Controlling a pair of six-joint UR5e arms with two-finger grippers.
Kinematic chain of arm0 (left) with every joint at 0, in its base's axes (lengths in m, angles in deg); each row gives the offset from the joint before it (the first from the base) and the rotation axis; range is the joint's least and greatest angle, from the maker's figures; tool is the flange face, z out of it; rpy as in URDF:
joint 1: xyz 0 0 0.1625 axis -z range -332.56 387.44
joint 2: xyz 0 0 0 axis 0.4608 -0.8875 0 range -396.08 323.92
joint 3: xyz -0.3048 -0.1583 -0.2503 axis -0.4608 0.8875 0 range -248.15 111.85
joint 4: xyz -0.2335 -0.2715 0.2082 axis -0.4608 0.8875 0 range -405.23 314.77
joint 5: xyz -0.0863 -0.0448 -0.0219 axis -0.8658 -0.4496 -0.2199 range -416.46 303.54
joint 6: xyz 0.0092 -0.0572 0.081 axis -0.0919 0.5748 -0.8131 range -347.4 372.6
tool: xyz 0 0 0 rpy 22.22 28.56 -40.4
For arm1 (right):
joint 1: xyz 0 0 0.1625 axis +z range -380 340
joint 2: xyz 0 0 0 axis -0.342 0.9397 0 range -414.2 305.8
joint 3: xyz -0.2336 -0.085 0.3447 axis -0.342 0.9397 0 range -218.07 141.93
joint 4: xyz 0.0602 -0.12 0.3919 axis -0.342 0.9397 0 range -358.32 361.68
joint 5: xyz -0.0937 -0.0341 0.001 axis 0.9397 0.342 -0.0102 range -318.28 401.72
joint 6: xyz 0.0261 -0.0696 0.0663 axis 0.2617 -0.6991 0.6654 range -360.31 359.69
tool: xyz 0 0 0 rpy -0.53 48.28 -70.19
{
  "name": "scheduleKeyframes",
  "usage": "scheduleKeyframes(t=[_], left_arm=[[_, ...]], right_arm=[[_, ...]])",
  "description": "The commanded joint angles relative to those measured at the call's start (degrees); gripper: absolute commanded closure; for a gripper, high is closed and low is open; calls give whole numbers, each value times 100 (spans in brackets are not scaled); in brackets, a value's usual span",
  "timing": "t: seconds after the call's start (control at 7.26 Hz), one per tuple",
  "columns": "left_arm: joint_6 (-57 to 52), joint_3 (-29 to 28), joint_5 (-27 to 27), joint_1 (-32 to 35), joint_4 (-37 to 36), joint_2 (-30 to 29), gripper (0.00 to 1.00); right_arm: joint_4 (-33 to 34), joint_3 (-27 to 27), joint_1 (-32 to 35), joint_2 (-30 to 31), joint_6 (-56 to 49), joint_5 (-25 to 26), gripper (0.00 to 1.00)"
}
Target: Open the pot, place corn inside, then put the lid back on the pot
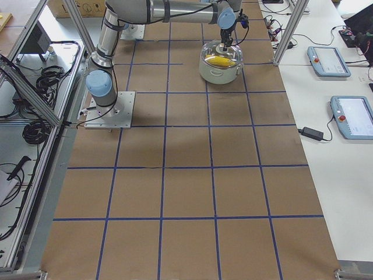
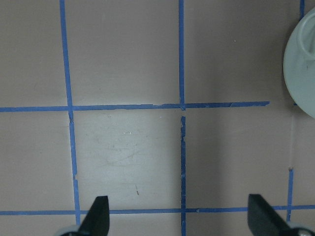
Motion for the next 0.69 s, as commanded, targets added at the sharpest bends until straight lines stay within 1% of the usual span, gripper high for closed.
scheduleKeyframes(t=[0.0,0.28,0.41,0.55], left_arm=[[67,-44,49,9,245,-1,0],[85,-79,49,0,412,16,0],[85,-114,49,0,448,-1,0],[85,-115,40,0,440,16,0]], right_arm=[[0,-12,0,-18,-2,-36,68],[0,6,0,-36,-2,-36,68],[0,6,0,-36,7,16,49],[104,6,0,-36,-2,43,3]])
